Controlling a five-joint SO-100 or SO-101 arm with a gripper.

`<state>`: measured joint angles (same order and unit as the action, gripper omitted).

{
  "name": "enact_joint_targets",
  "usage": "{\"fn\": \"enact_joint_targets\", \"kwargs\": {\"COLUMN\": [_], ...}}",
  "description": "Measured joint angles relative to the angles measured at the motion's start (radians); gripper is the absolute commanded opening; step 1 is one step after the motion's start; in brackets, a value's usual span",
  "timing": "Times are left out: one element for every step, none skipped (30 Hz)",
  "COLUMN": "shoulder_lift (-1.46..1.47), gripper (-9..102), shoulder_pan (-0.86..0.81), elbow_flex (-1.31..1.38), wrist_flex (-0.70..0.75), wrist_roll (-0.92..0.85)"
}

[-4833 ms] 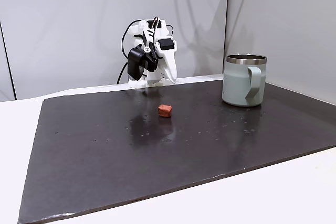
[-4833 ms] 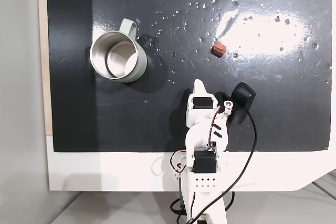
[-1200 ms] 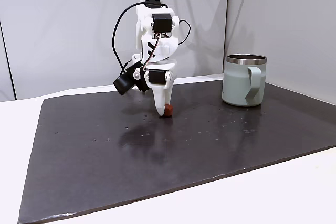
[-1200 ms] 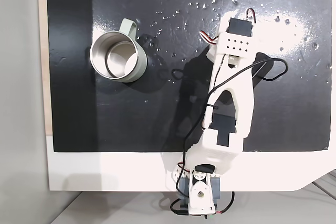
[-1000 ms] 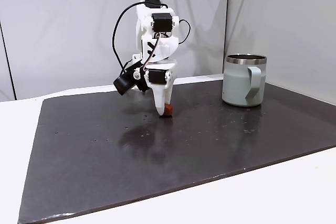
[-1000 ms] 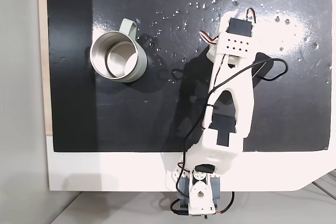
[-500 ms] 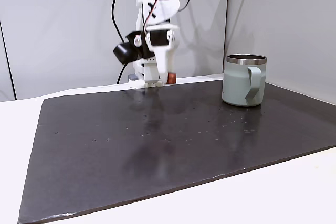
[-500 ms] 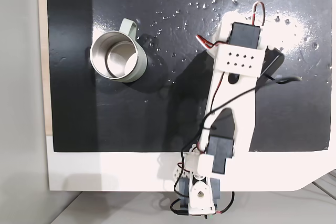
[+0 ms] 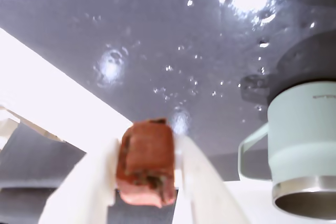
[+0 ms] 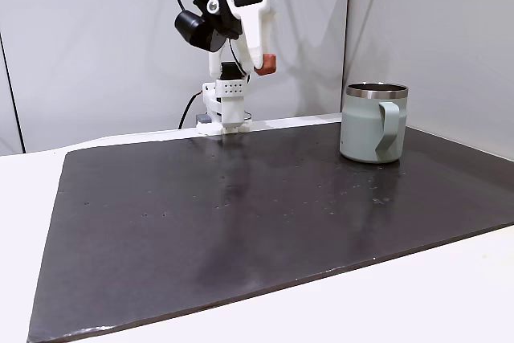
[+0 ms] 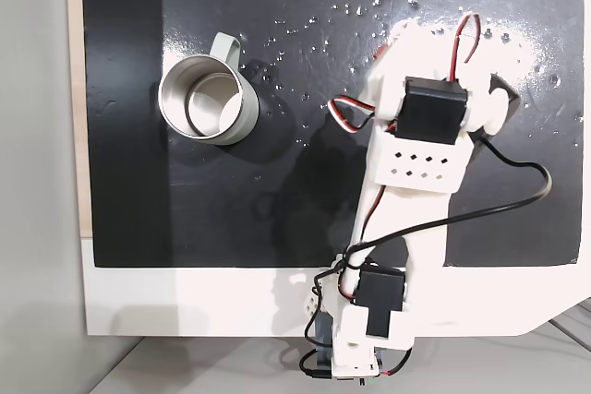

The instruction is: Grasp a cube and put it in the cup.

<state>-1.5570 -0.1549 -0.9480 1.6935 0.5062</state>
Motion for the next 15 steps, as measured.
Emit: {"fn": "enact_joint_targets", "kwargs": {"shoulder_lift": [0.0, 0.008, 0.011, 0.015, 0.02, 0.026, 0.032, 0.04, 0.054, 0.071, 0.089, 0.11, 0.129, 0.146, 0.161], "gripper": [2, 2, 2, 2, 2, 2, 2, 2, 2, 2, 2, 2, 2, 2, 2], "shoulder_pan": [0.018, 0.044, 0.074, 0.107, 0.143, 0.178, 0.213, 0.249, 0.282, 0.316, 0.345, 0.374, 0.402, 0.426, 0.449], "elbow_flex": [0.025, 0.046, 0.067, 0.086, 0.101, 0.118, 0.135, 0.15, 0.167, 0.184, 0.202, 0.219, 0.235, 0.245, 0.252], "wrist_flex": [0.0, 0.0, -0.002, -0.008, -0.018, -0.029, -0.04, -0.049, -0.058, -0.067, -0.072, -0.075, -0.075, -0.075, -0.075], "wrist_roll": [-0.006, -0.018, -0.031, -0.044, -0.06, -0.074, -0.089, -0.104, -0.121, -0.137, -0.152, -0.169, -0.186, -0.202, -0.221]}}
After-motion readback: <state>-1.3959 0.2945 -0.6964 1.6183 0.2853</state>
